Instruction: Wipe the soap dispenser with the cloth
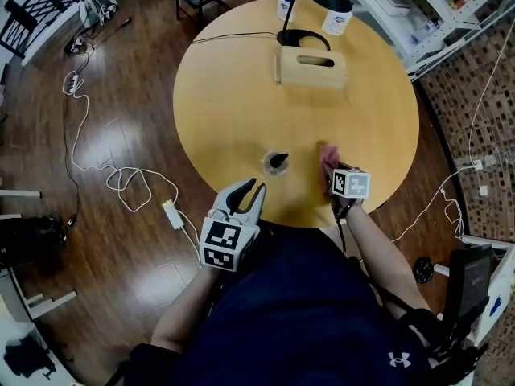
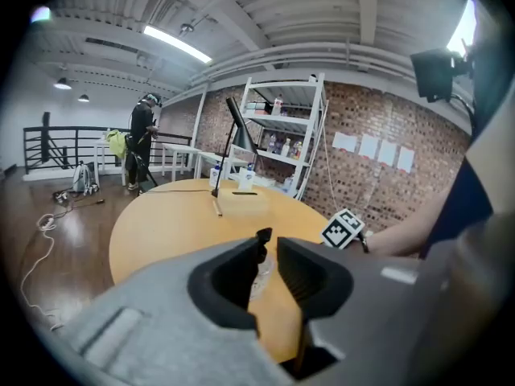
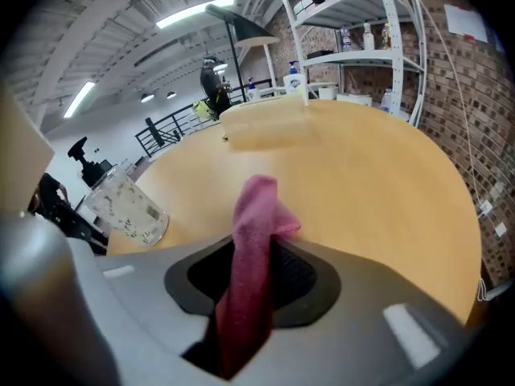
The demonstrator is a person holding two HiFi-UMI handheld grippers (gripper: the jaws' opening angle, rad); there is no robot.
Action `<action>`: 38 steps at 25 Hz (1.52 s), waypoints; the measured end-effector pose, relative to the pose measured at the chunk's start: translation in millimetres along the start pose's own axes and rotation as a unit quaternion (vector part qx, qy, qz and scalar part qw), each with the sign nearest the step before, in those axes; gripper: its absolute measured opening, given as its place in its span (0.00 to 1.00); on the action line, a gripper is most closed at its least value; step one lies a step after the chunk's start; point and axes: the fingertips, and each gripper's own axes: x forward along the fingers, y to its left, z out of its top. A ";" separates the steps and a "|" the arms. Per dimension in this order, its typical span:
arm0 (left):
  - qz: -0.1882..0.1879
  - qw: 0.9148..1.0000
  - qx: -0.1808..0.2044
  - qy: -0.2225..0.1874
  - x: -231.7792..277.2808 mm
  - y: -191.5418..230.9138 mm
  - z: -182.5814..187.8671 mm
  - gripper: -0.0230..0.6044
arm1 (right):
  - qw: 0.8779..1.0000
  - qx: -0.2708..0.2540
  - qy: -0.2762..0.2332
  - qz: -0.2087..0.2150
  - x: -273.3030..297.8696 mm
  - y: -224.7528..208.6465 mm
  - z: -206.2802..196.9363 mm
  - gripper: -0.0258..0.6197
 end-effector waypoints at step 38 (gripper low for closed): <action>-0.015 0.984 0.138 0.116 88.1 2.3 -60.4 0.32 | 0.944 -0.239 -0.054 0.219 -110.3 234.9 100.2 0.16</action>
